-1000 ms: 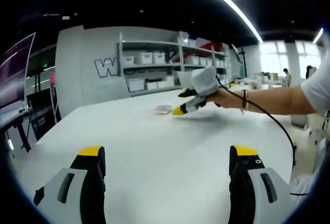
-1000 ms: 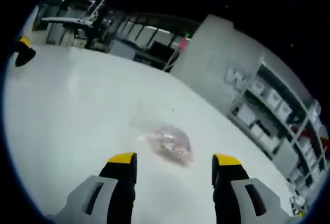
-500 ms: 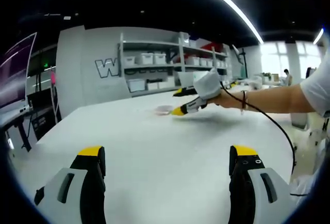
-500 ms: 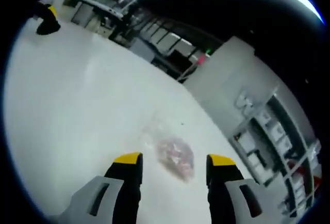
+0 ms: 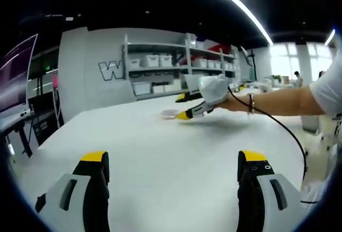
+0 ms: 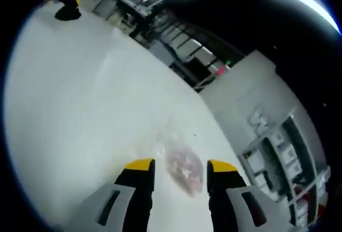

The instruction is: Open the resealable bag by pulling the two sides of the seal apart until the entire bag opening is separated and visibly accessible.

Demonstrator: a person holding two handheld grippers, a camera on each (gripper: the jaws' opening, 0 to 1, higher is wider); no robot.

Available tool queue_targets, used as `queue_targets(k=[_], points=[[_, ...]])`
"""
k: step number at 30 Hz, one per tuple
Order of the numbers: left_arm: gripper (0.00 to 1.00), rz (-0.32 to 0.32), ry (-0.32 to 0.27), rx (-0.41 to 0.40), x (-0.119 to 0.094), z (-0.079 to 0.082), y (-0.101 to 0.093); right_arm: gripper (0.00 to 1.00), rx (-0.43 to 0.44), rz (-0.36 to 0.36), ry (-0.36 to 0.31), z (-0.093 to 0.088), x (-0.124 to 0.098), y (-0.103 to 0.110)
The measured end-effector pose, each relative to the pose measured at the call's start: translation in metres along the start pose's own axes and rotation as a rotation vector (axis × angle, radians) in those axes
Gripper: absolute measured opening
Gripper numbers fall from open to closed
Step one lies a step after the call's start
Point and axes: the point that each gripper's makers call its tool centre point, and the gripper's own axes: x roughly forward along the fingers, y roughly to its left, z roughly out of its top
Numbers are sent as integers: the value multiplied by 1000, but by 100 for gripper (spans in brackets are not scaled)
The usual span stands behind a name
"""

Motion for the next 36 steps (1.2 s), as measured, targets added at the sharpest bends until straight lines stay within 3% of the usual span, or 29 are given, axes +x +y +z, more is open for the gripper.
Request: queue_targets(k=[10,36], points=[[100,7,-6,-2,-3,2,0,30,-27,29,-12,5,2,6],[100,12,-3,-5,-4,2,-2,26,-95,34,4,3,12,10]])
